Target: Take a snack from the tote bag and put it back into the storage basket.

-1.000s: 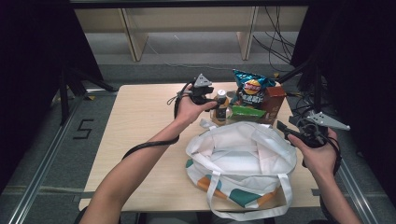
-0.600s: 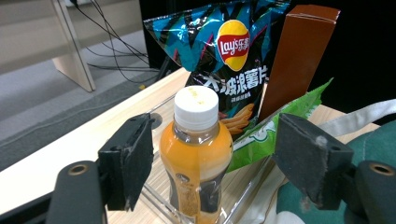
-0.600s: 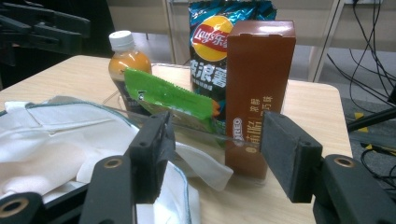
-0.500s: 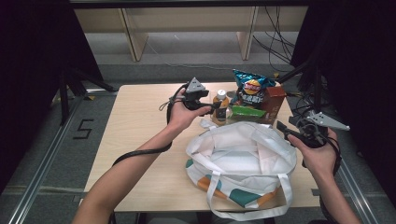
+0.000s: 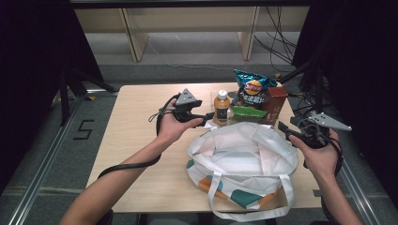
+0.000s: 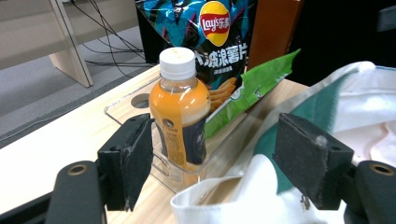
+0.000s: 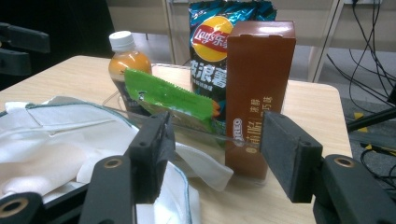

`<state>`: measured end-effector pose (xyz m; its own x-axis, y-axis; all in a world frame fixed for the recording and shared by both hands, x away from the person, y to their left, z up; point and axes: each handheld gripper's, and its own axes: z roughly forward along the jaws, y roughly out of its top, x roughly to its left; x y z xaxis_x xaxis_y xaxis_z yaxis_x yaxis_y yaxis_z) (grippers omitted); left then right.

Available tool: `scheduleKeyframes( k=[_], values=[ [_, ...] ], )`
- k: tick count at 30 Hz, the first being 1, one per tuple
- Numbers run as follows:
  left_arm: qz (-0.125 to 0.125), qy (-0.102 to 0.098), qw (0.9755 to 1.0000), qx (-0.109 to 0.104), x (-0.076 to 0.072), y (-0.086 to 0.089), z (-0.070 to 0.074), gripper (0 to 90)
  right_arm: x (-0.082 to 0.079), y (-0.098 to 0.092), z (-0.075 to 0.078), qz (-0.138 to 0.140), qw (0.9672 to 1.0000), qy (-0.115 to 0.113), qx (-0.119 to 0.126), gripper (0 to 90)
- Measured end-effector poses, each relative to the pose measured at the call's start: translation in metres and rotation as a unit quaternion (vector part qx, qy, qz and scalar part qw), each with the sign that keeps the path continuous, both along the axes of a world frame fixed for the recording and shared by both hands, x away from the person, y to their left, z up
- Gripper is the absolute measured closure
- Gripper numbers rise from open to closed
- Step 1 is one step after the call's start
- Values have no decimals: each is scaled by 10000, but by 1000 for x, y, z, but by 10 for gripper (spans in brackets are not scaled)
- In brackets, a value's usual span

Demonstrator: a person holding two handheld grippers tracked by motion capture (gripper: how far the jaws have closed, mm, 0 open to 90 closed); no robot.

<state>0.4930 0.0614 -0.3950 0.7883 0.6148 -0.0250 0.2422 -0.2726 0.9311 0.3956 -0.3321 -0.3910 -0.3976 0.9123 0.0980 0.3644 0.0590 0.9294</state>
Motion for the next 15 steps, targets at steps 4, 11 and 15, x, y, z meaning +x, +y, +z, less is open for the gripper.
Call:
scheduleKeyframes(
  k=[4, 11, 15],
  values=[
    [-17, 11, 10000, -20, -10, 7, -2, 275, -1, 1, 0, -35, 10000, 89, -2, 442],
    [-44, 5, 10000, -68, -20, 15, -5, 273, 0, 0, -2, 6, 10000, 2, -43, 442],
    [-72, -4, 9999, -92, -25, 19, -8, 272, -2, 2, -1, -4, 9999, 113, 41, 442]
  ],
)
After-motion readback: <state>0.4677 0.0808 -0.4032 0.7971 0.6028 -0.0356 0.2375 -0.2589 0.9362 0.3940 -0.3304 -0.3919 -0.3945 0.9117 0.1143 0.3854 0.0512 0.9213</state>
